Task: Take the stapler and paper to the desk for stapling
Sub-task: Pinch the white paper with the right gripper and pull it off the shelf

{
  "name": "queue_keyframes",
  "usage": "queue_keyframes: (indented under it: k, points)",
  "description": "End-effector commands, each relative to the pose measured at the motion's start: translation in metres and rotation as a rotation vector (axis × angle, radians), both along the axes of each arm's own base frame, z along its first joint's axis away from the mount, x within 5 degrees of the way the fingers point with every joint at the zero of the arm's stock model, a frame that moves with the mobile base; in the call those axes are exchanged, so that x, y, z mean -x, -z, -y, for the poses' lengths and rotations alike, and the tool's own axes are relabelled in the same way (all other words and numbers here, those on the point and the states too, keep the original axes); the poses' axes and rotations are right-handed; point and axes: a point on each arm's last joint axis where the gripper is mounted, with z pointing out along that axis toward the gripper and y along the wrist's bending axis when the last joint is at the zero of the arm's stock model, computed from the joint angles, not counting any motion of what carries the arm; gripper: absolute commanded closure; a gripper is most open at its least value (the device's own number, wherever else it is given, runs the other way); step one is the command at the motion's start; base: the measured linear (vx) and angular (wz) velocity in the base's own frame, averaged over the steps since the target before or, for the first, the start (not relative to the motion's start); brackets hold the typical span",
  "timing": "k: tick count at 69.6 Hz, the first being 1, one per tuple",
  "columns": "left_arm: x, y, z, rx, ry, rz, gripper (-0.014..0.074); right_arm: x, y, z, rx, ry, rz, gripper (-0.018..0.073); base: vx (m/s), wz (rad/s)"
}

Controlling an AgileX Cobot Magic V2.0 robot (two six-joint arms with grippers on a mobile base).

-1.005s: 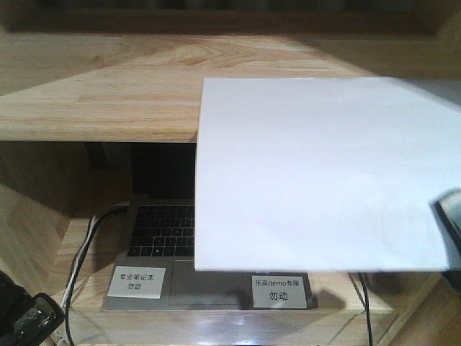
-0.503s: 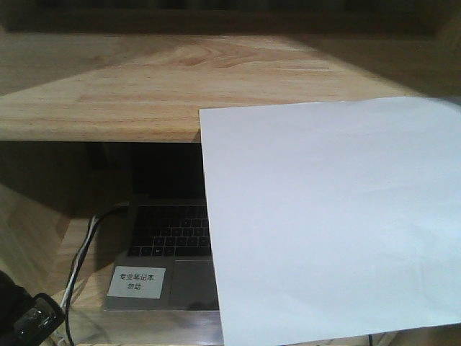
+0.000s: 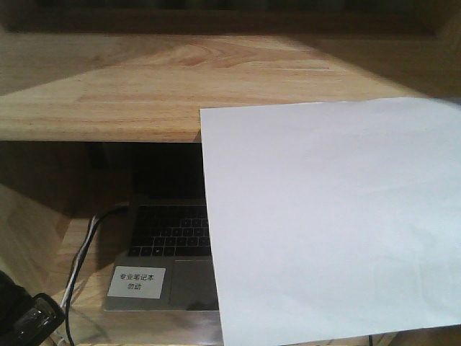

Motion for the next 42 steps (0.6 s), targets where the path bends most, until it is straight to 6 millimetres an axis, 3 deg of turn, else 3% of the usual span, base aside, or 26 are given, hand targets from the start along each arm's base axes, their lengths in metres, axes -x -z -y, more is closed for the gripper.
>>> queue_keyframes:
  k: [1,42]
  points:
    - [-0.0029,-0.0187,0.0007,0.085,-0.022,0.100,0.0603,0.0023,-0.0024,0.0000,-0.012,-0.007,0.046,0.0565,0.00,0.00]
    - [-0.0029,-0.0187,0.0007,0.085,-0.022,0.100,0.0603,0.0023,-0.0024,0.0000,-0.012,-0.007,0.046,0.0565,0.00,0.00]
